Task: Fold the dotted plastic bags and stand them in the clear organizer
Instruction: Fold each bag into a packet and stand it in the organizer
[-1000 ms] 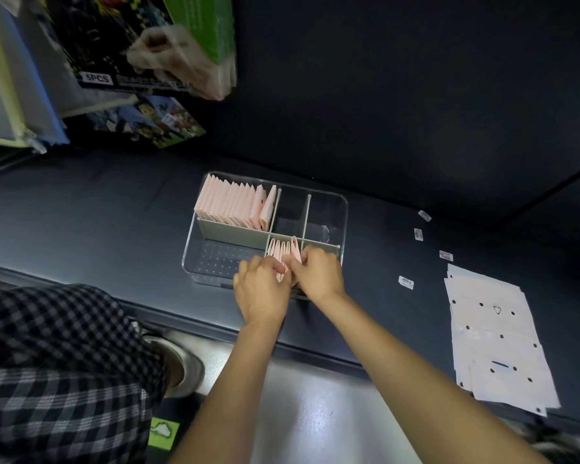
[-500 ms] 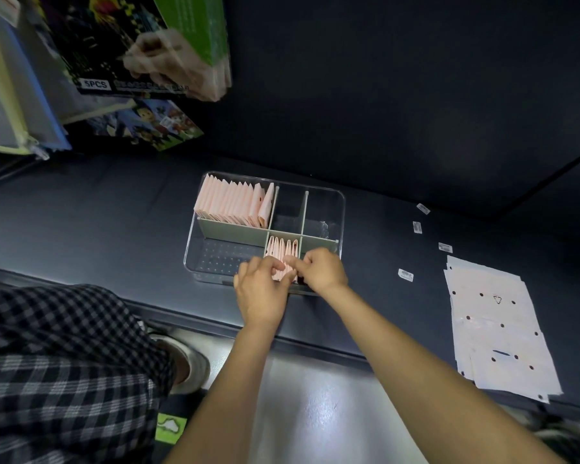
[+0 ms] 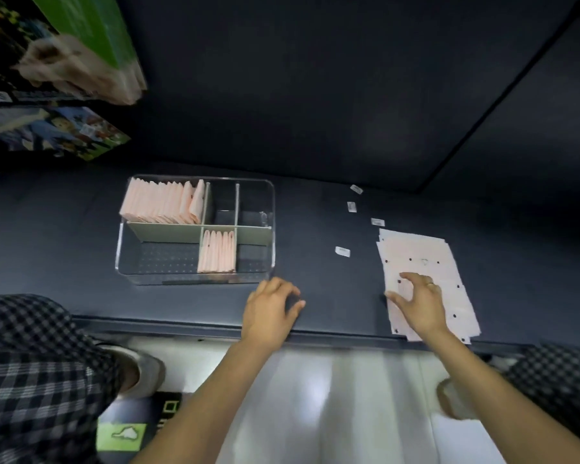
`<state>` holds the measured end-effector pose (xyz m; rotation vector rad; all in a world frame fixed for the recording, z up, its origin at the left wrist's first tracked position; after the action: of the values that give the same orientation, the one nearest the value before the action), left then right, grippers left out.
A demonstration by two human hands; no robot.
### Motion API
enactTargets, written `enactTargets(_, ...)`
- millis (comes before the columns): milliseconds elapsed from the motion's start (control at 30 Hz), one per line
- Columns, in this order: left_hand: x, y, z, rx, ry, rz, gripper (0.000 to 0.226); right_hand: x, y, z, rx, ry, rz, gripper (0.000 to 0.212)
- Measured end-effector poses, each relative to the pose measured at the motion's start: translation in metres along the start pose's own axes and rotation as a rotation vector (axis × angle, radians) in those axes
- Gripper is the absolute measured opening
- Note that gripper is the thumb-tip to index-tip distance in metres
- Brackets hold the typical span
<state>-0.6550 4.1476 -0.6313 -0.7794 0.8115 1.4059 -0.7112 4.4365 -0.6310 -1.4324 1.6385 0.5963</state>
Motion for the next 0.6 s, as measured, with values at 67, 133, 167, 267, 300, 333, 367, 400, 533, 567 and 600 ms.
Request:
enactTargets(67,0.021,-0.007,0.004,0.029,0.071,-0.14,0.036,-0.01,-0.006,0.033,0.073,-0.025,0.024,0.059)
enactTargets(133,0.038,-0.015,0.004,0.034,0.144,-0.243,0.045,-0.012,-0.012,0.053,0.117,-0.027,0.004,0.059)
enactTargets(167,0.044,-0.019,0.003,0.041,0.182,-0.281,0.048,-0.01,-0.014,0.059,0.119,-0.015,-0.01,0.056)
enactTargets(267,0.057,-0.028,-0.001,0.076,0.239,-0.332,0.055,-0.004,-0.015,0.068,0.084,0.0,-0.004,0.037)
enactTargets(300,0.058,-0.029,-0.001,0.09,0.245,-0.335,0.057,-0.004,-0.014,0.069,0.076,0.009,0.023,0.03)
enactTargets(333,0.06,-0.029,-0.002,0.1,0.256,-0.339,0.058,-0.003,-0.014,0.069,0.071,0.025,0.052,0.022)
enactTargets(367,0.06,-0.03,-0.002,0.104,0.267,-0.344,0.06,-0.003,-0.014,0.07,0.07,0.04,0.08,0.014)
enactTargets(400,0.061,-0.03,-0.002,0.104,0.273,-0.348,0.06,-0.002,-0.014,0.07,0.076,0.058,0.106,0.006)
enactTargets(533,0.06,-0.032,-0.002,0.113,0.268,-0.378,0.063,-0.002,-0.014,0.07,0.064,0.121,0.166,0.012)
enactTargets(567,0.06,-0.032,-0.002,0.114,0.272,-0.385,0.062,-0.002,-0.014,0.068,0.043,0.122,0.174,0.011)
enactTargets(600,0.059,-0.031,0.0,0.11,0.268,-0.386,0.061,-0.002,-0.014,0.065,0.014,0.121,0.18,0.01)
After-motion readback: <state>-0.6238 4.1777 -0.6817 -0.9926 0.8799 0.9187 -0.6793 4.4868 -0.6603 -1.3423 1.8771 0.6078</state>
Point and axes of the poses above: each hand's wrist, its own y-axis towards the middle knuckle, its own x-axis out of the palm, z = x × y, the point moved 4 cm from there along y, towards the middle knuckle, and after that the axes turned 7 degrees about y, right-handed, at the moved point
